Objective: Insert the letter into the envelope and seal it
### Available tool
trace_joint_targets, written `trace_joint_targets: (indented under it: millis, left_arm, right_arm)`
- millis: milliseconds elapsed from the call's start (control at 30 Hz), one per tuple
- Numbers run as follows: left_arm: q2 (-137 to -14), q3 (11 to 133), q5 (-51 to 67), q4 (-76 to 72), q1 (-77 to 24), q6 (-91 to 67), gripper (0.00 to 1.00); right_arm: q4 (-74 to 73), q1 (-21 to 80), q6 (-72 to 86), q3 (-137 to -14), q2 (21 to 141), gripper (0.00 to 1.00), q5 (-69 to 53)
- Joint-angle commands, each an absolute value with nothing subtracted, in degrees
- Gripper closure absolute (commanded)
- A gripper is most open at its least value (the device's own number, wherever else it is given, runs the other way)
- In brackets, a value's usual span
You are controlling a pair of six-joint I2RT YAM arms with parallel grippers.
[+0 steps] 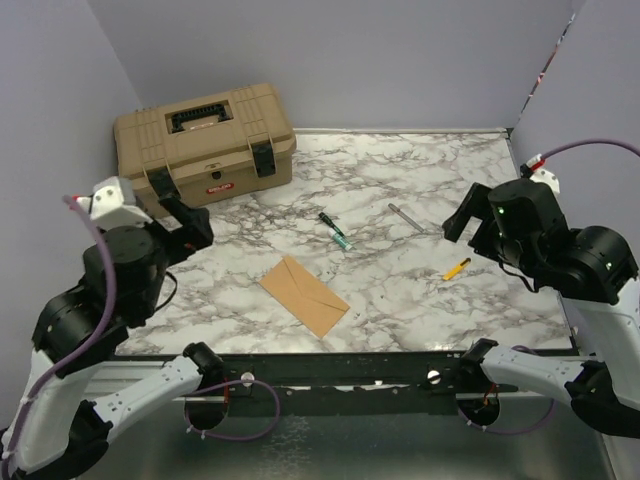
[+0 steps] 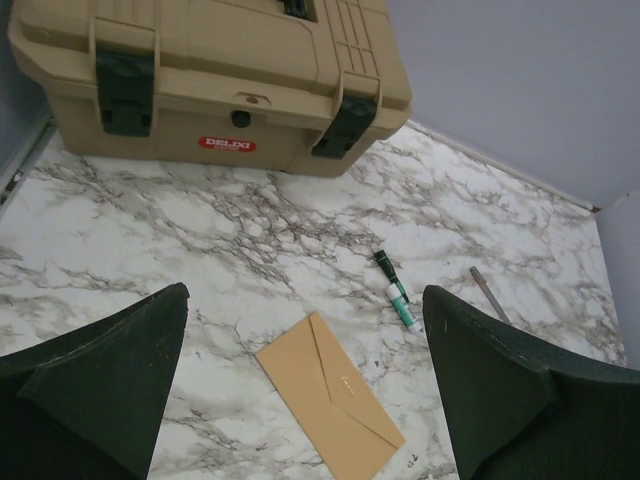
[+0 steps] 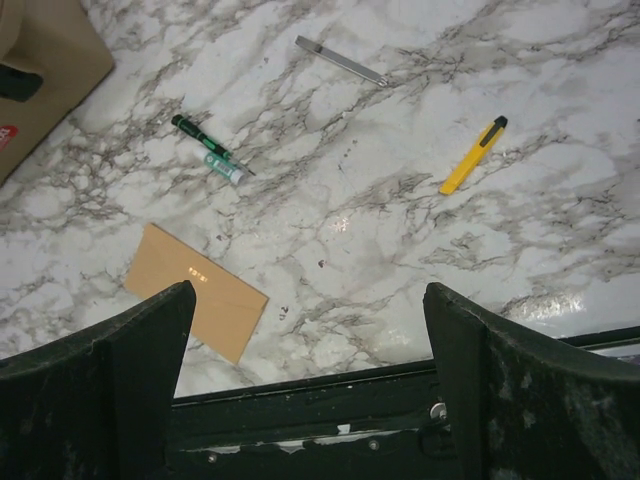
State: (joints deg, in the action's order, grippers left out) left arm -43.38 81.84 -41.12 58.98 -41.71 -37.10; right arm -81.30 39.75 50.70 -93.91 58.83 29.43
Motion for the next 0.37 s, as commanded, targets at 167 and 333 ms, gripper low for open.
trace_joint_targets:
  millis: [167,333]
  left_arm:
    - [-38.20,88.05,-45.79,69.43,-41.67,-33.18,0.01]
    - [-37.53,86.83,-47.03,69.78,-41.67,-34.92,0.01]
  right_arm:
    - [-83.85,39.63,46.13,-100.85,58.21,0.00,33.94]
    - [-83.80,39.59,48.71,-97.78,57.38,0.00,32.40]
